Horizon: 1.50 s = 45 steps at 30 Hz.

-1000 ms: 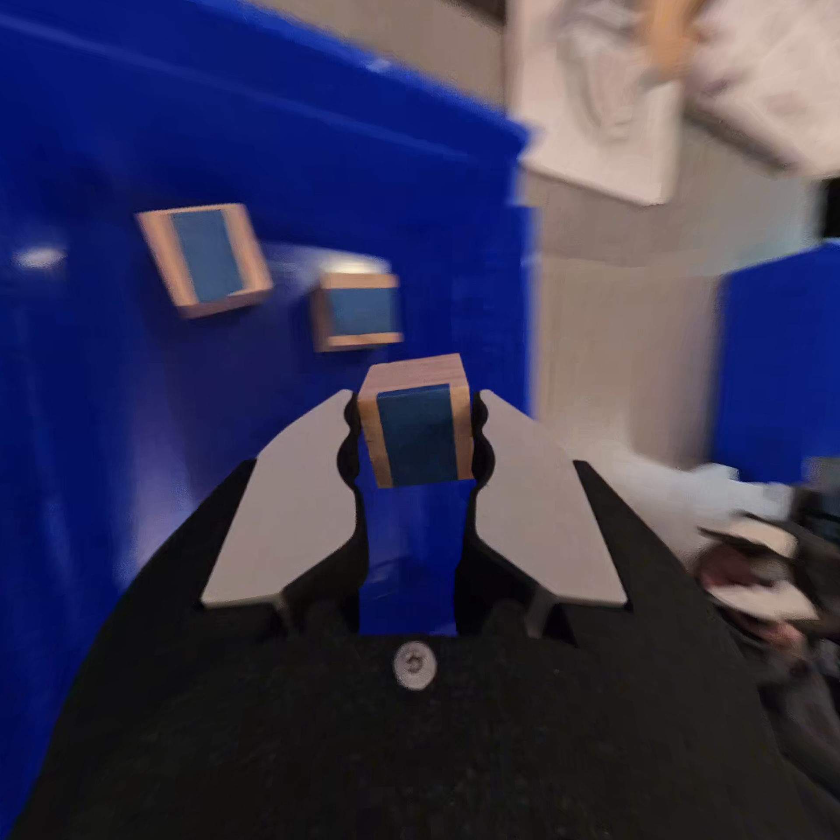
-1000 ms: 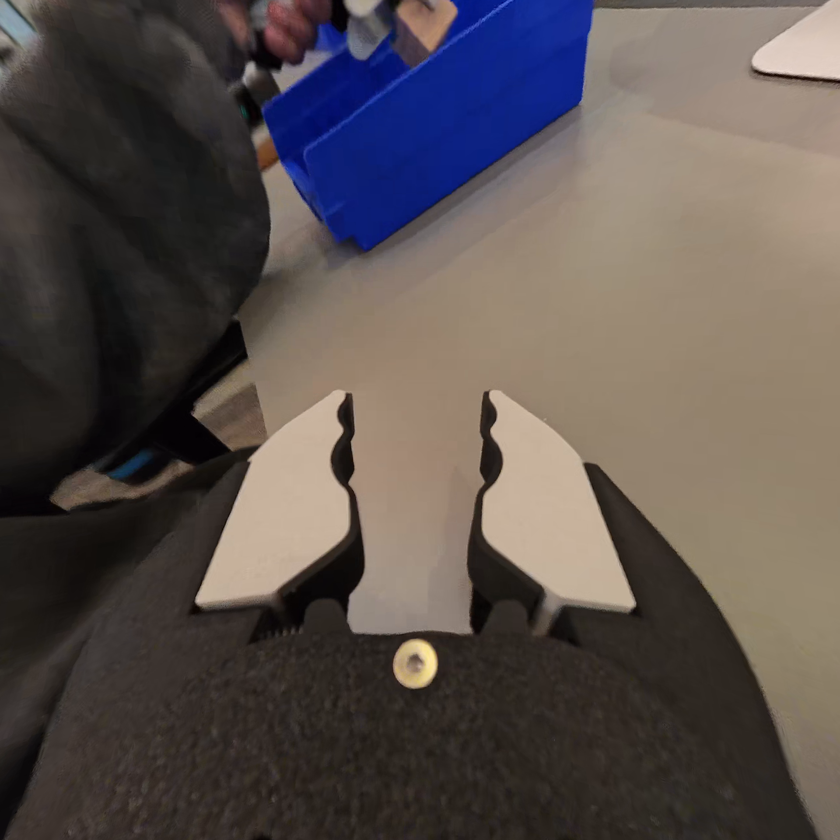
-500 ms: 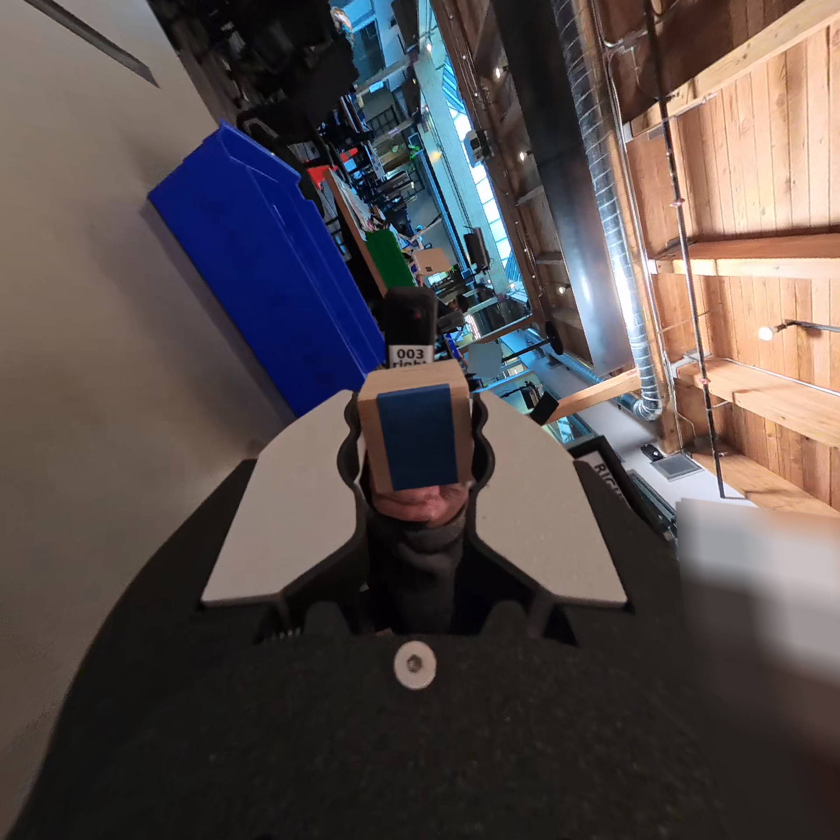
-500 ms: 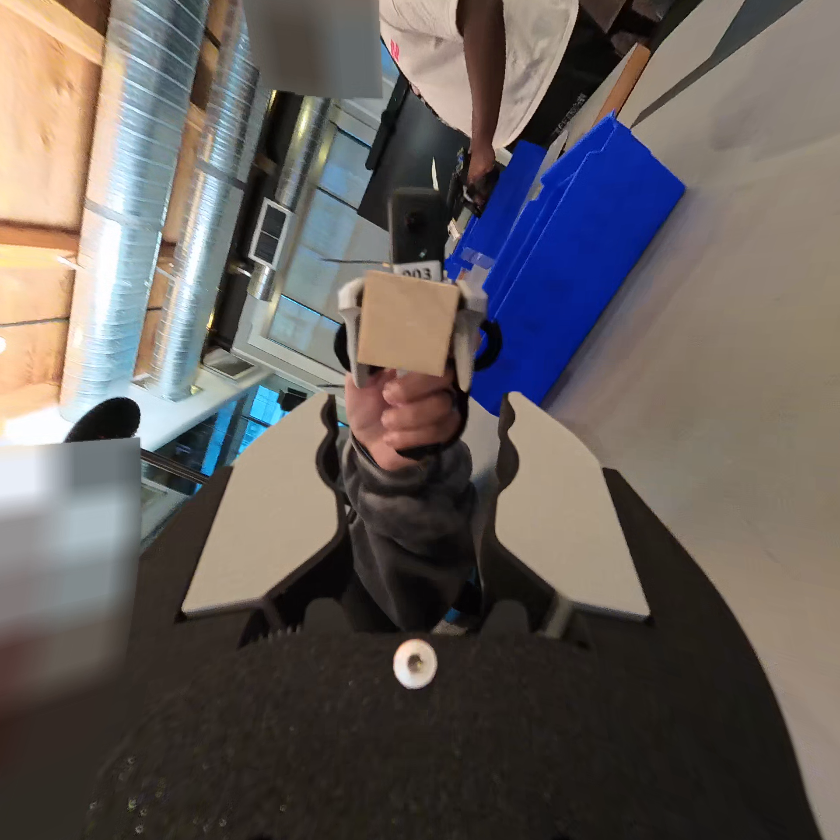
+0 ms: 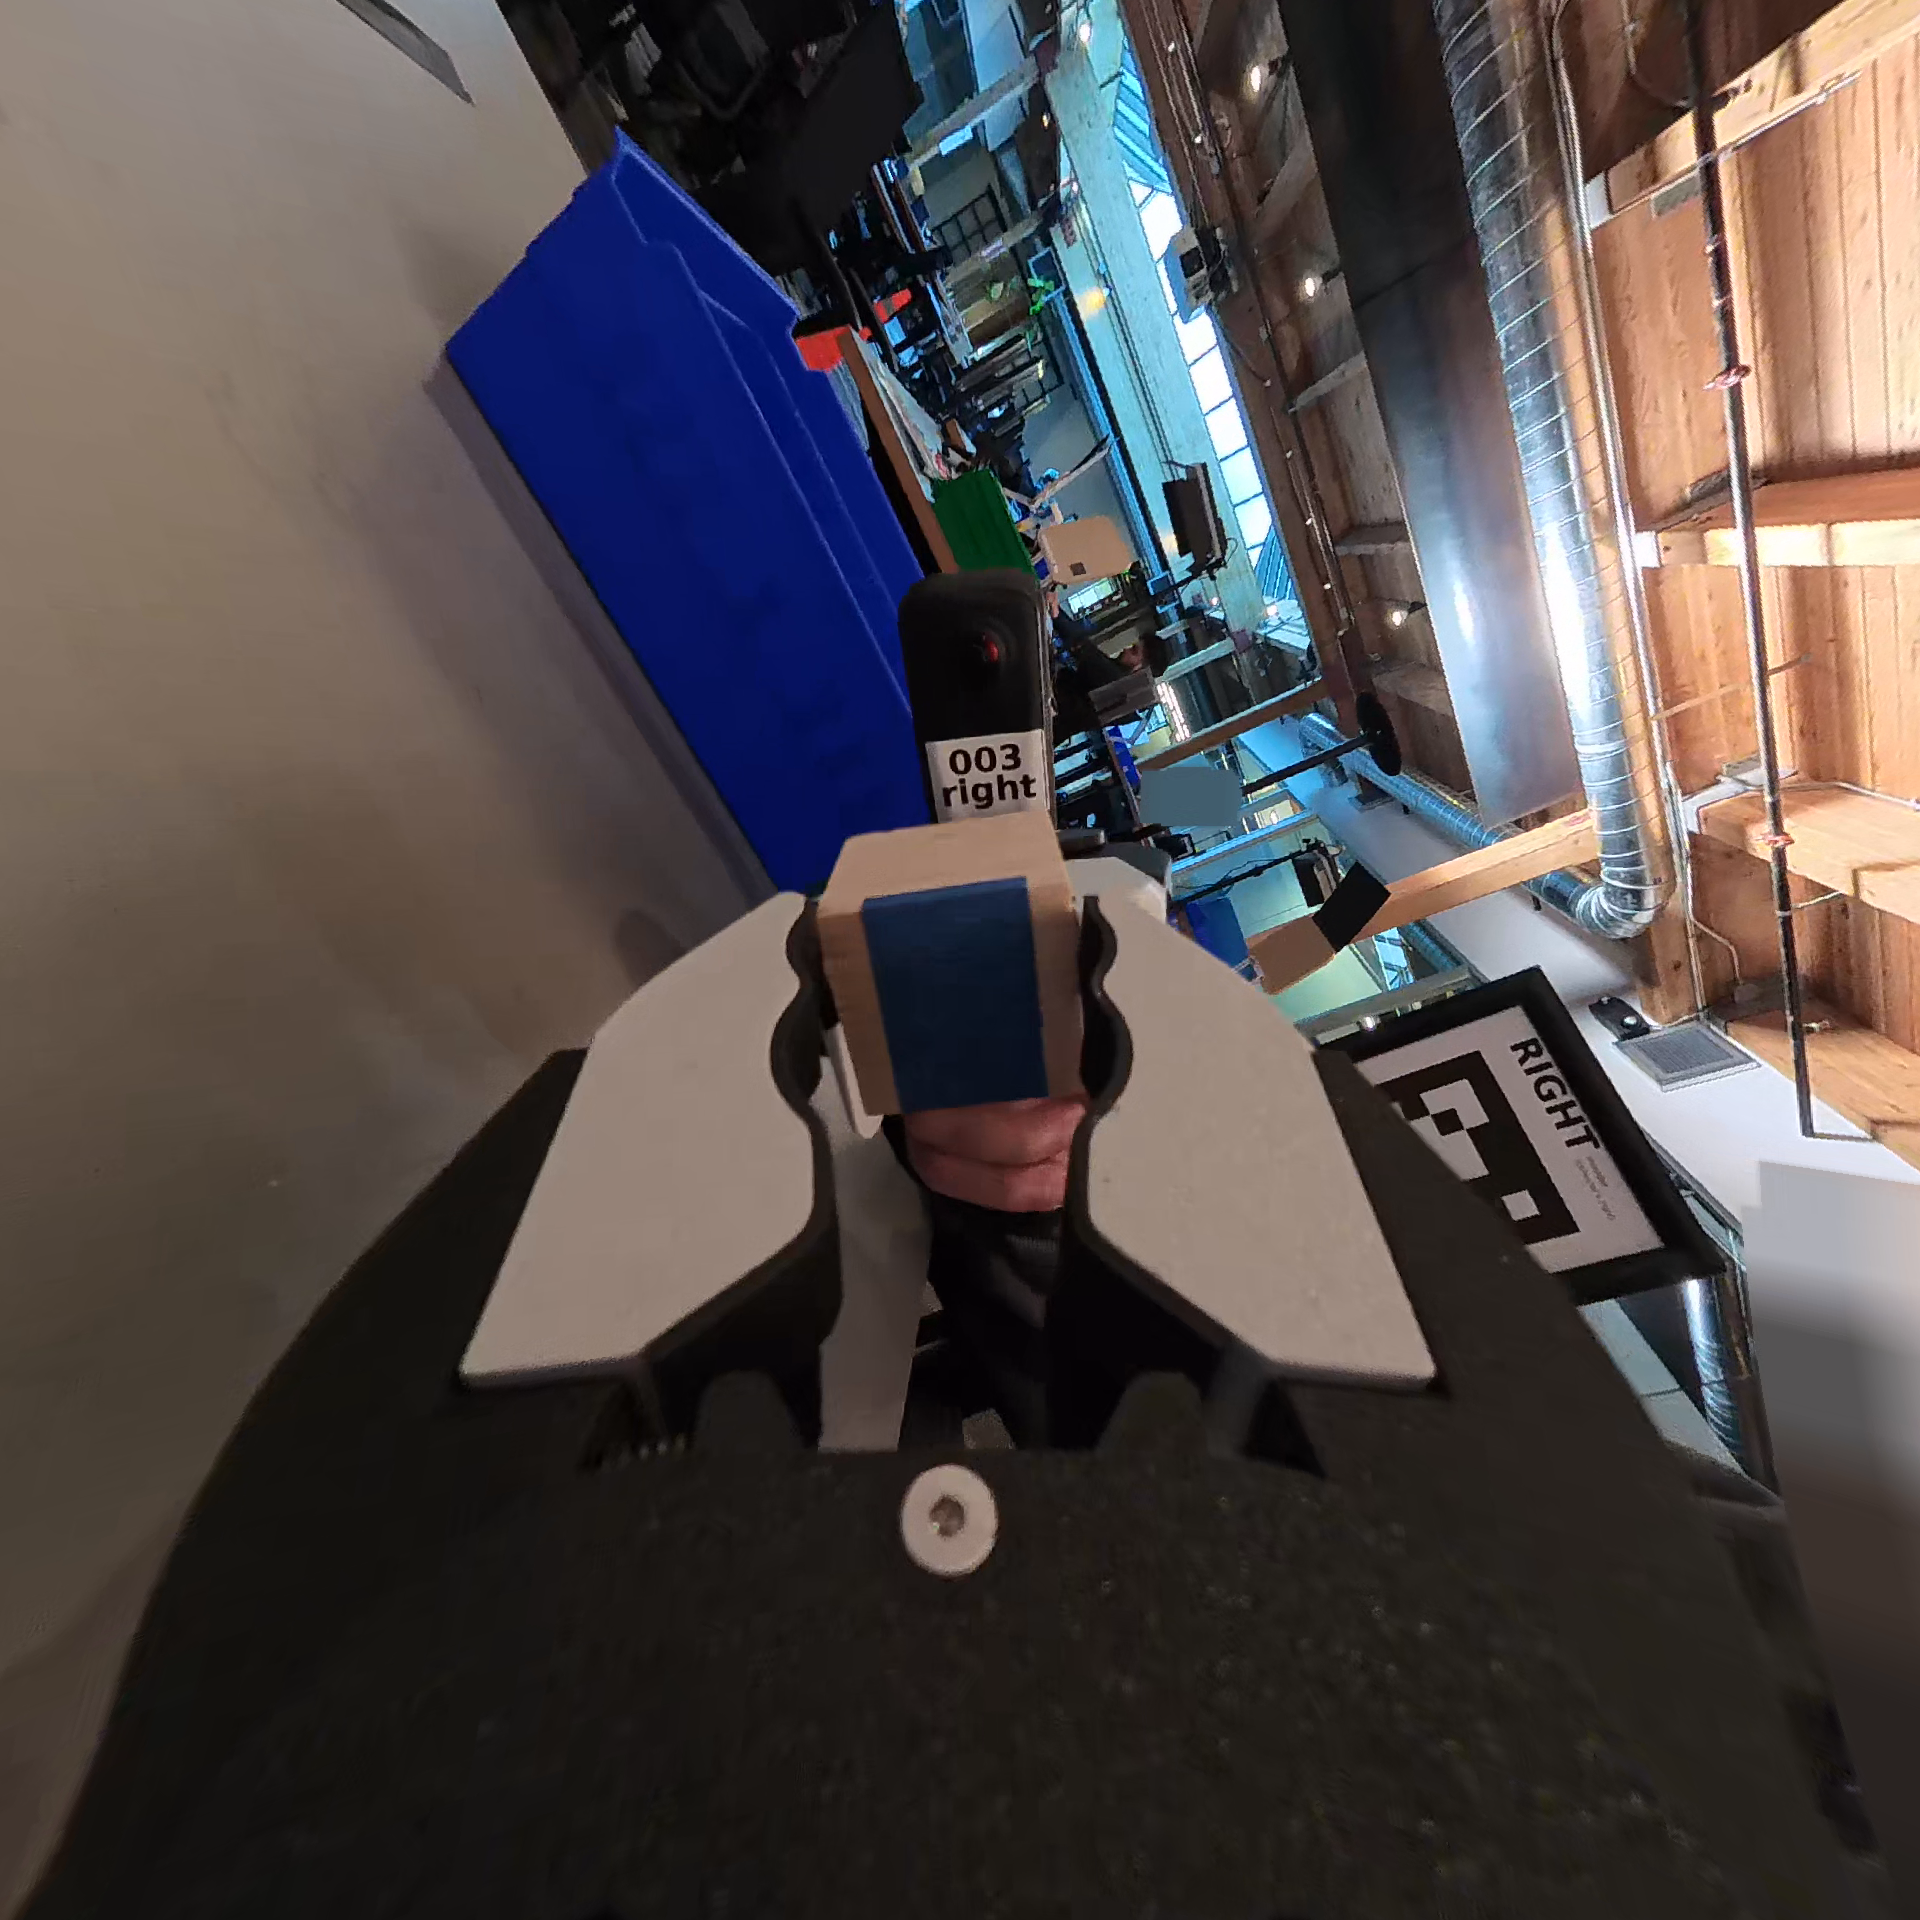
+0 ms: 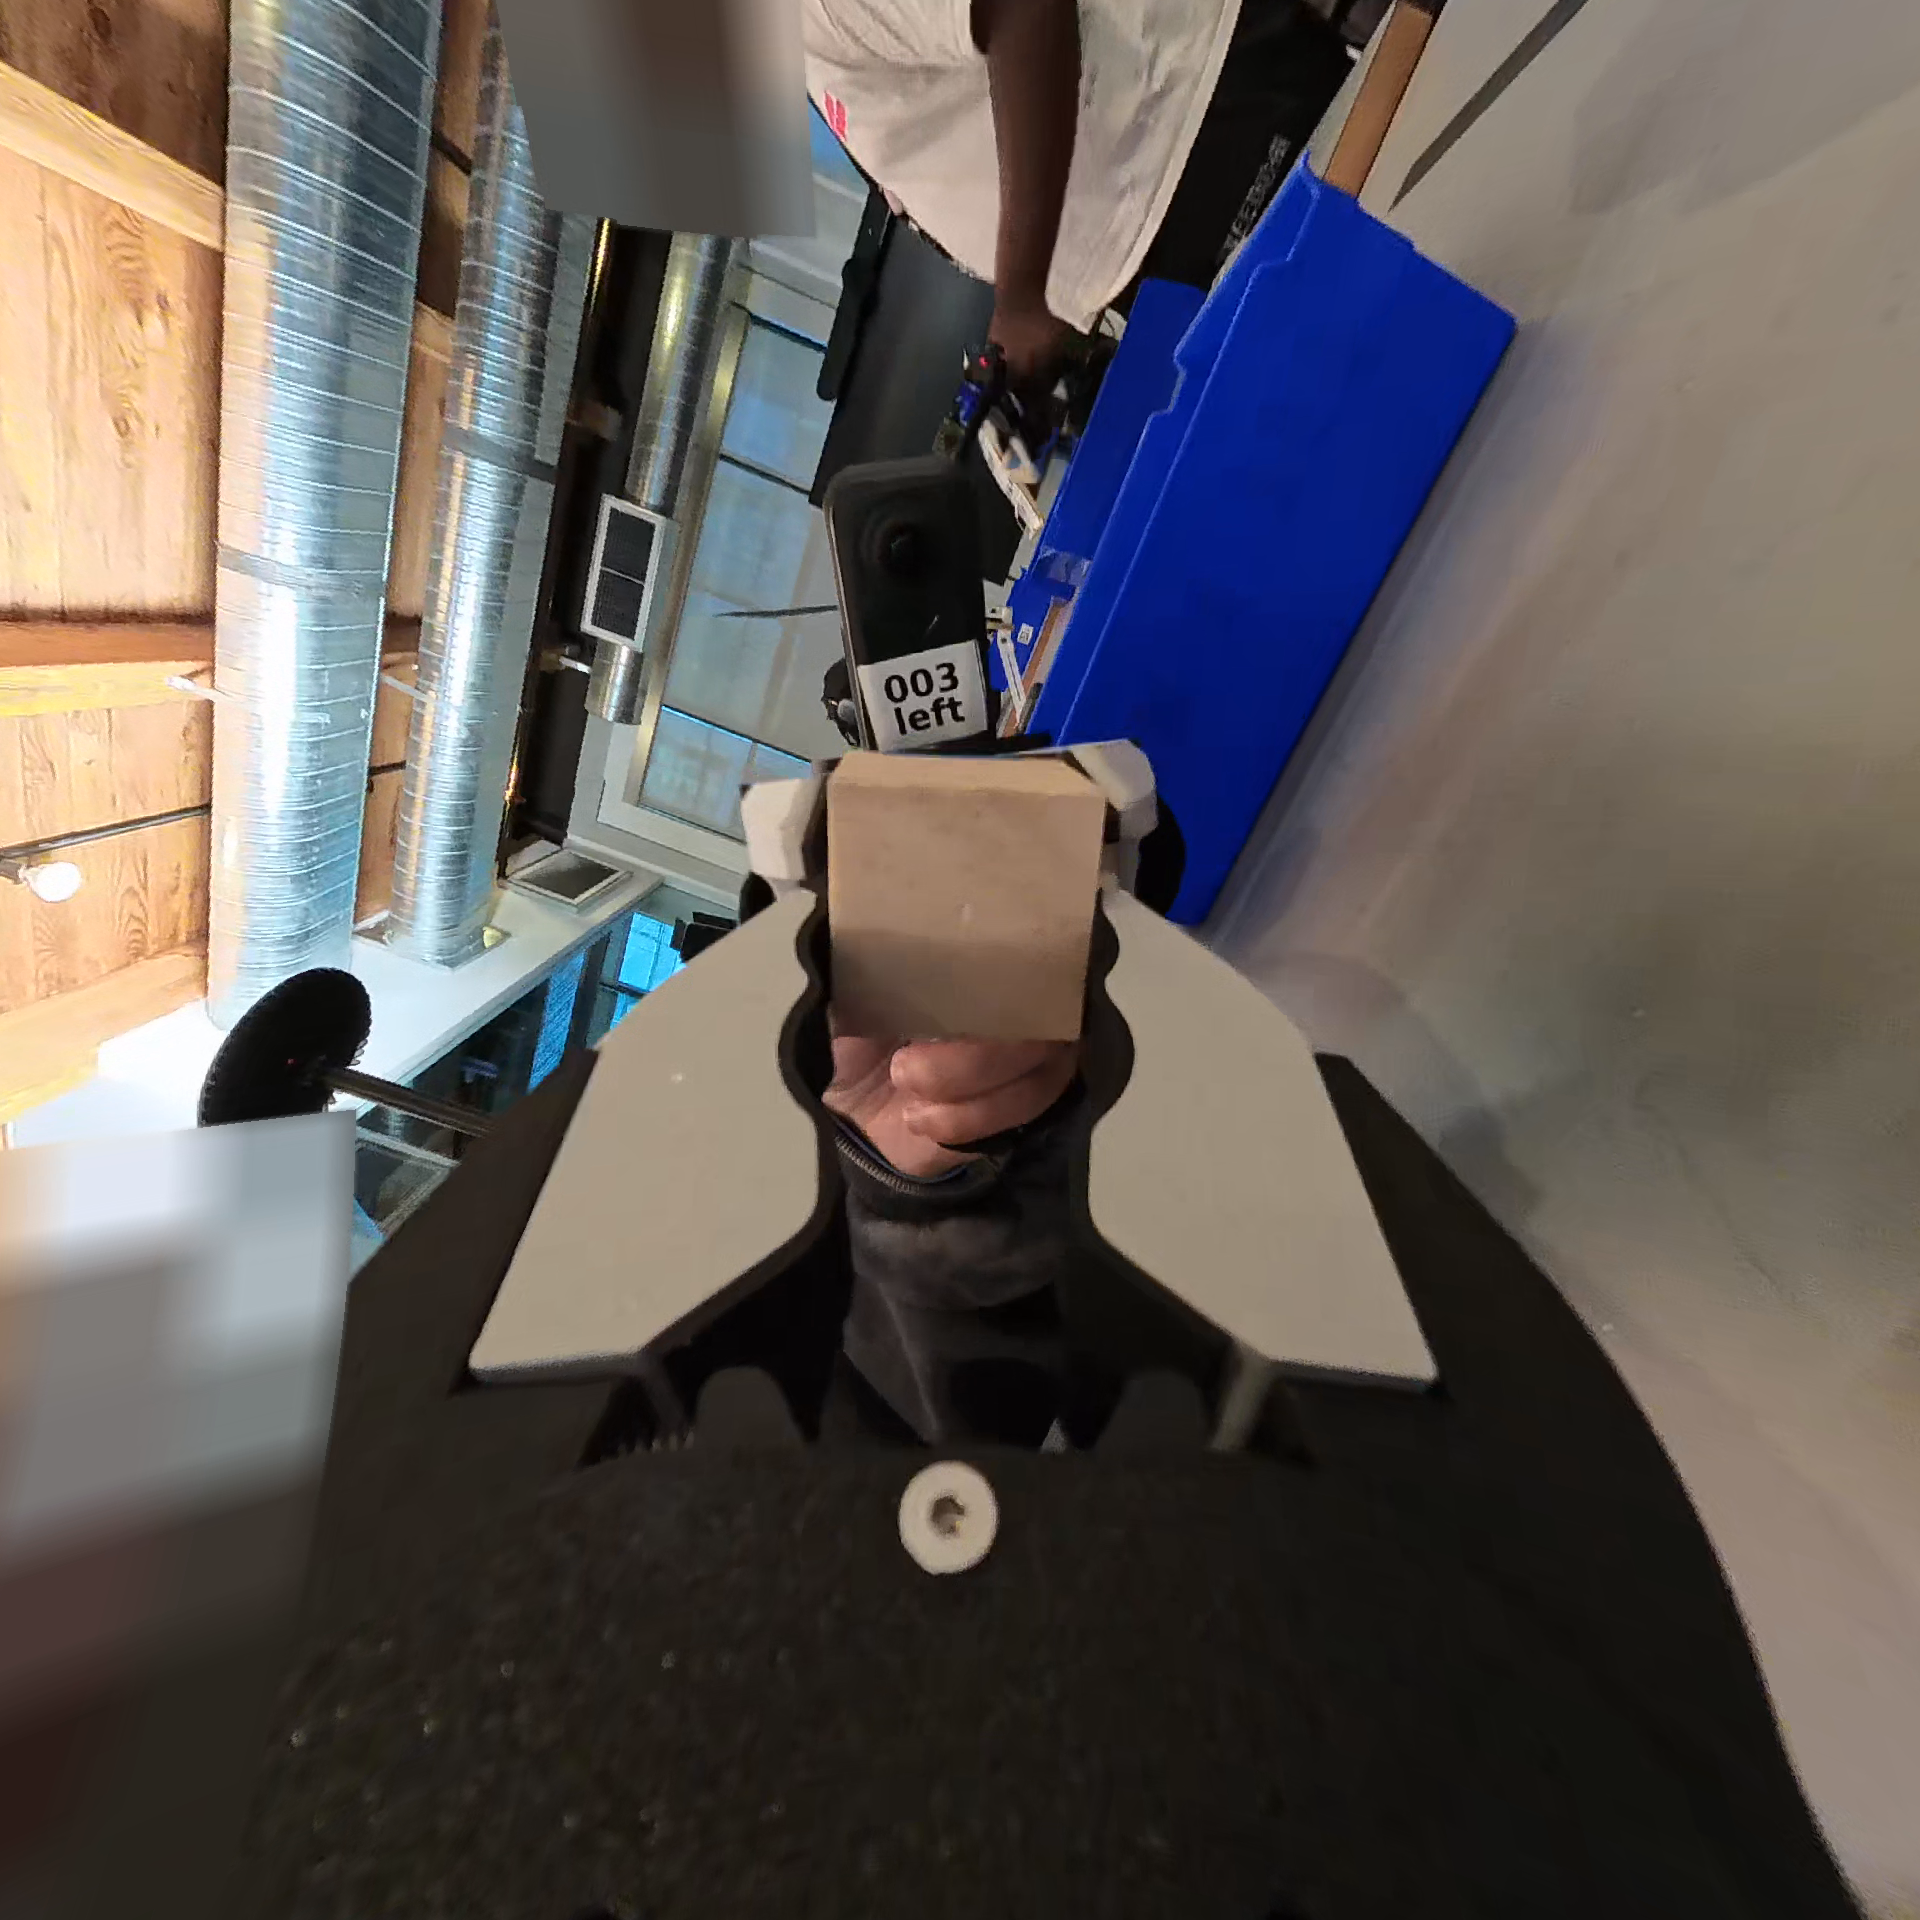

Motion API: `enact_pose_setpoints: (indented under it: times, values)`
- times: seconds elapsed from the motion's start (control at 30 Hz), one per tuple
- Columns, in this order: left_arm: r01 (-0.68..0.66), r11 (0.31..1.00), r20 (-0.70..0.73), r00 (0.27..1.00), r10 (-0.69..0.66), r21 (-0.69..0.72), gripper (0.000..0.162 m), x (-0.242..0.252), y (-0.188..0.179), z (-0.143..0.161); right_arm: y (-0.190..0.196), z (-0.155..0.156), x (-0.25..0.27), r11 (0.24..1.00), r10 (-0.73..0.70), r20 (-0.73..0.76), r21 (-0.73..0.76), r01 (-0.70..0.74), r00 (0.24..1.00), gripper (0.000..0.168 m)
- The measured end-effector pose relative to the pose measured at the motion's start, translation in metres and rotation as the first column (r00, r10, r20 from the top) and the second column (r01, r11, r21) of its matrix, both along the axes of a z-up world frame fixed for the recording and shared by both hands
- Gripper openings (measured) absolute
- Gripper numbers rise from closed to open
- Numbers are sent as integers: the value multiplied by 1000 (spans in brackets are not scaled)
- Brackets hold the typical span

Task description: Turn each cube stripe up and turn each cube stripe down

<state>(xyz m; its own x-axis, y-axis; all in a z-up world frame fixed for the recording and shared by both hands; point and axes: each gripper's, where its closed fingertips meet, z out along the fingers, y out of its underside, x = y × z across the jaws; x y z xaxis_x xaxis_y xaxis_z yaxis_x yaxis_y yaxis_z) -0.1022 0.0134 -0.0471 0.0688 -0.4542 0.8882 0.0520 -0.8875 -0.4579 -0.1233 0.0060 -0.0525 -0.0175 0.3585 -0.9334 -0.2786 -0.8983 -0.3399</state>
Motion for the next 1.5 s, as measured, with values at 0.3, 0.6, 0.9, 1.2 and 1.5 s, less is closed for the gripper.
enact_pose_setpoints:
  times: [0.3,0.6,0.9,1.2,1.5]
  values:
    - [-59,932,-237,960,152,357,80,-64,-44,-34,-1,-2,7,999,-11,49,34,9,999,46]
    - [103,872,-362,928,89,479,69,-62,-95,-65,40,81,154,809,-535,446,516,283,717,45]
    - [193,871,-445,895,32,452,69,-55,-105,-83,76,-54,299,926,-305,947,269,266,104,45]
    - [165,909,-412,911,7,382,68,-56,-101,-84,75,-125,298,973,-13,1000,15,229,-11,46]
    - [196,903,-424,905,-16,383,69,-54,-106,-84,74,-105,301,966,-133,991,122,228,32,69]
